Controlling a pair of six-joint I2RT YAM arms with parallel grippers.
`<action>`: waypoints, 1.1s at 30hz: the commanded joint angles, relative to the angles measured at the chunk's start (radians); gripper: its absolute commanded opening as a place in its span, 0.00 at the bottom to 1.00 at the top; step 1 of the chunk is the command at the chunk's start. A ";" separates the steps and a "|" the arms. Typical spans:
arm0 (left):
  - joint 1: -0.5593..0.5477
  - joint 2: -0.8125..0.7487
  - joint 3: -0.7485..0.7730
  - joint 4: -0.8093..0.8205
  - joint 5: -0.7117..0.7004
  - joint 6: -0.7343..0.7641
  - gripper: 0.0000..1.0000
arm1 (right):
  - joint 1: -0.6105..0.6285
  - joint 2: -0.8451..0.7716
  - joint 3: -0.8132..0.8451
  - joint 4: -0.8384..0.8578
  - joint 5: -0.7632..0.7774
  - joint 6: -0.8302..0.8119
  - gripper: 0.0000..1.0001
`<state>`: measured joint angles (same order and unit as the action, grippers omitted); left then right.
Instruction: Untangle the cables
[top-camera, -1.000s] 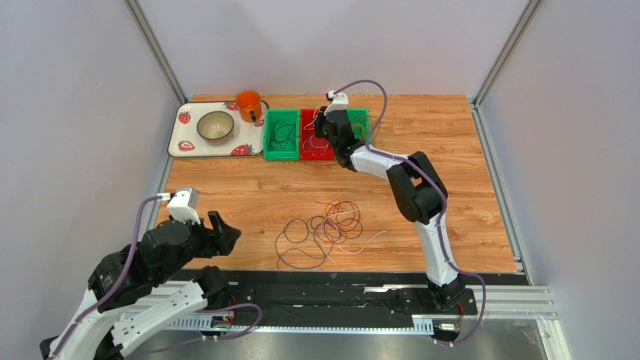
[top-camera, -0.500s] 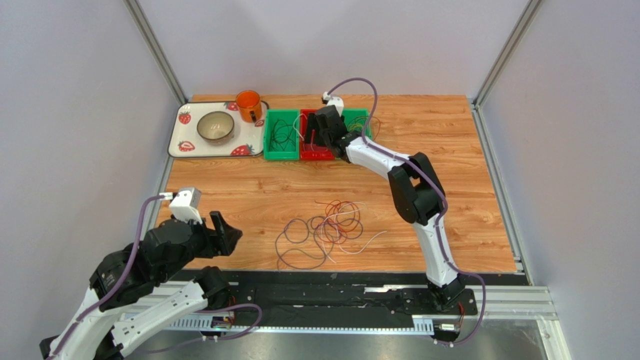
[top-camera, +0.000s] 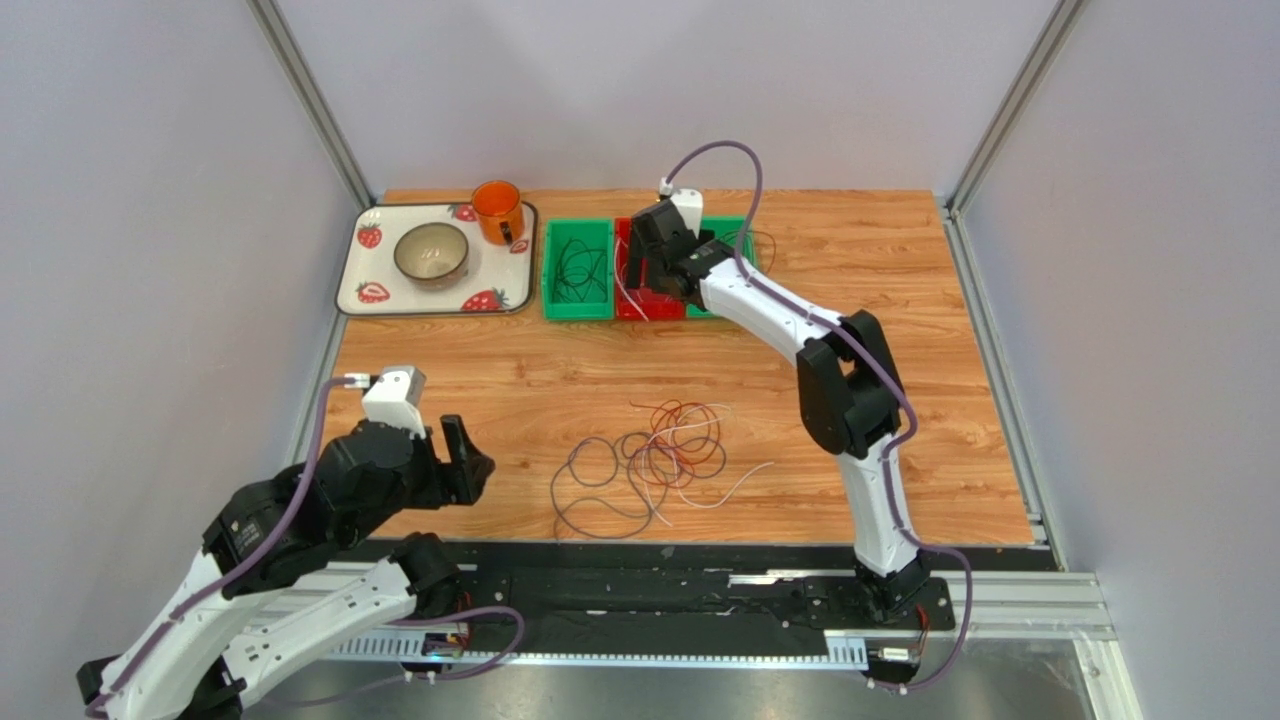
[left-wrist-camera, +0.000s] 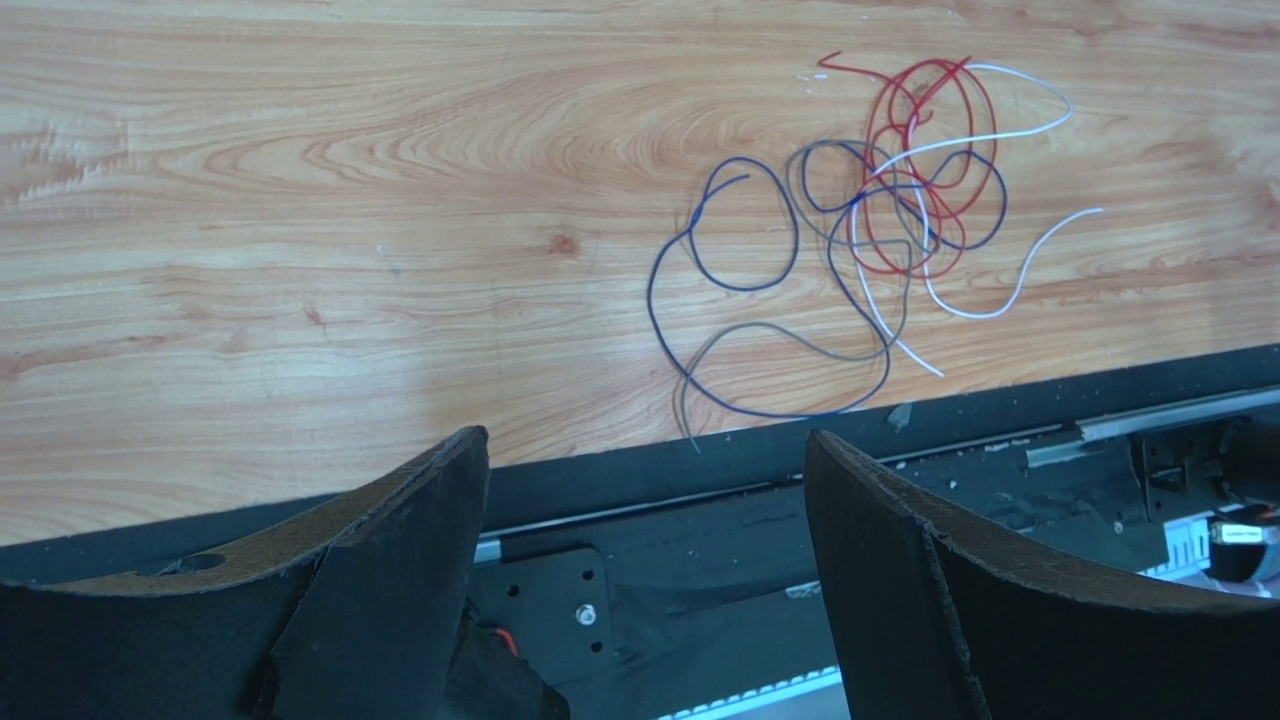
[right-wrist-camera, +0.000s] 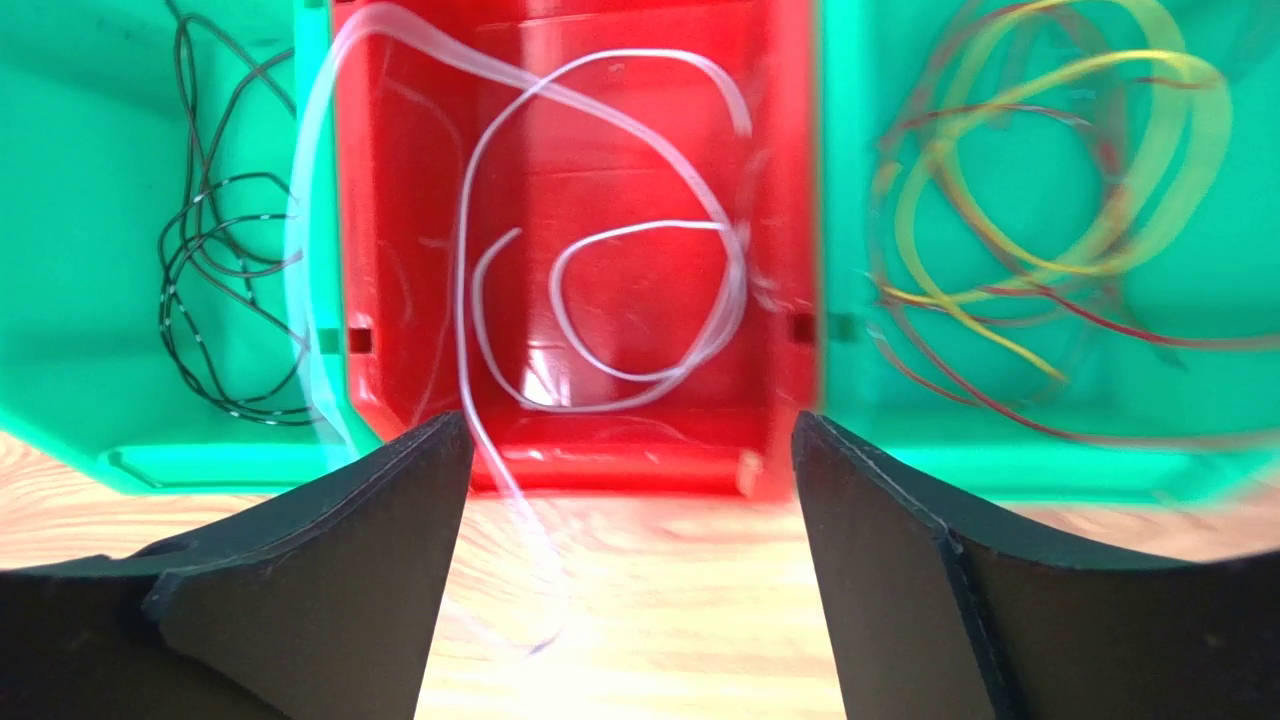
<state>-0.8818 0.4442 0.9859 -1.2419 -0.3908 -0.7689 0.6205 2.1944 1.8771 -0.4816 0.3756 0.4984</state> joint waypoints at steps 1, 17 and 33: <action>0.004 0.063 0.008 0.001 -0.011 0.003 0.85 | -0.005 -0.208 -0.088 -0.062 0.120 -0.005 0.84; 0.003 0.289 -0.027 0.294 0.006 0.045 0.85 | -0.005 -0.787 -0.777 0.127 -0.070 0.074 0.73; -0.105 0.887 -0.001 0.866 0.110 0.210 0.79 | 0.001 -1.378 -1.393 0.254 -0.017 0.302 0.72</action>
<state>-0.9562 1.2091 0.8902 -0.5591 -0.2722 -0.6453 0.6151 0.8394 0.5632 -0.3080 0.3016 0.7361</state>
